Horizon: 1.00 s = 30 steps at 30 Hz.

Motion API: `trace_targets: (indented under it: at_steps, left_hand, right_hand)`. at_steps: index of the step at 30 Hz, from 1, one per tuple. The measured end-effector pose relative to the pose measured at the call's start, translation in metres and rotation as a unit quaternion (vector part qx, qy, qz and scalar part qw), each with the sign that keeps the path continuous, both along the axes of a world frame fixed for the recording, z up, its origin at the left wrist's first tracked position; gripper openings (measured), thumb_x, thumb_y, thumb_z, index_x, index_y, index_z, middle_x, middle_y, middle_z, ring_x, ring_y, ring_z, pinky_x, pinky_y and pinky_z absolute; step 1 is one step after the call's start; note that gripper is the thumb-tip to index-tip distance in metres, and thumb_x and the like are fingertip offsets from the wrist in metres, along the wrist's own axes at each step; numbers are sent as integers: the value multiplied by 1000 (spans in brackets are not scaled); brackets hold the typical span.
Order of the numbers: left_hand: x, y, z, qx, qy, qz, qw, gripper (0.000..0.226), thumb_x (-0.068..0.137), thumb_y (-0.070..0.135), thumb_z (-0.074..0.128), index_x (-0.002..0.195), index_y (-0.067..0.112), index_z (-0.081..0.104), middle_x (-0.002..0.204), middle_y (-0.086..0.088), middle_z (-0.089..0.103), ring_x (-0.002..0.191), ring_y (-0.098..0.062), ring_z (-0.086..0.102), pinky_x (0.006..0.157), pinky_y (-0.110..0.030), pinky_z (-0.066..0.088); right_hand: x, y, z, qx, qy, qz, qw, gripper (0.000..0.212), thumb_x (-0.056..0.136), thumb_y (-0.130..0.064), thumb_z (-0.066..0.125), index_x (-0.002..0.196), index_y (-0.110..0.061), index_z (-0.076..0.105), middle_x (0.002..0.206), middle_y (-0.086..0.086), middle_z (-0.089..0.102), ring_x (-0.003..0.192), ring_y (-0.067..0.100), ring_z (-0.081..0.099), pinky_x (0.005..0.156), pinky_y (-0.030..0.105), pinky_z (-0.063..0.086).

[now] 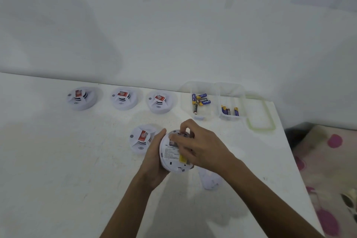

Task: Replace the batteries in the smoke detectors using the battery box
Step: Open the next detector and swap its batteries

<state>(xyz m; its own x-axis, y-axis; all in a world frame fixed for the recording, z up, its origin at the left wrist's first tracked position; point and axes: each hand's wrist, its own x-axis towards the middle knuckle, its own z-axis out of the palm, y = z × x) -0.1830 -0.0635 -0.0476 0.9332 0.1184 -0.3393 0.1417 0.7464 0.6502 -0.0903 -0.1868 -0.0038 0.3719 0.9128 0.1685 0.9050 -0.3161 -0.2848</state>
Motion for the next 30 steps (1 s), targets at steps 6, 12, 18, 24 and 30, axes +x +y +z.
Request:
trace_targets:
  at_steps: [6,12,18,24,30]
  left_hand:
    - [0,5,-10,5,-69,-11,998,60,47,65,80,94,27,77,99,-10,73,86,-28,70,85,-52,52]
    - [-2,5,-9,0,-92,17,996,58,42,64,82,88,30,78,91,-5,75,82,-21,72,68,-34,59]
    - [-1,-1,8,-9,-64,36,997,28,48,50,71,65,29,78,71,0,75,62,-14,72,52,-24,56]
    - [-1,1,7,-97,-104,24,990,51,57,54,71,95,22,77,98,-11,74,87,-26,72,69,-38,58]
    - [-10,14,-13,-168,-152,37,973,57,101,28,7,145,-8,15,147,-35,23,137,-46,22,114,-52,17]
  right_hand:
    - [6,3,4,9,-22,12,1000,29,90,-33,46,109,-23,65,103,5,52,67,4,31,57,1,12]
    - [-2,2,5,52,49,-4,997,38,86,-30,44,121,-23,60,106,2,47,69,7,44,56,11,43]
    - [-11,1,11,117,201,-100,967,35,94,-20,38,128,-16,47,111,-6,53,96,4,54,80,5,44]
    - [-11,-4,9,200,197,-132,951,26,92,-26,52,116,-19,60,112,-3,66,98,-6,57,84,6,46]
    - [-13,-7,4,208,136,-134,959,31,90,-28,51,112,-16,70,97,5,57,83,-7,51,71,0,44]
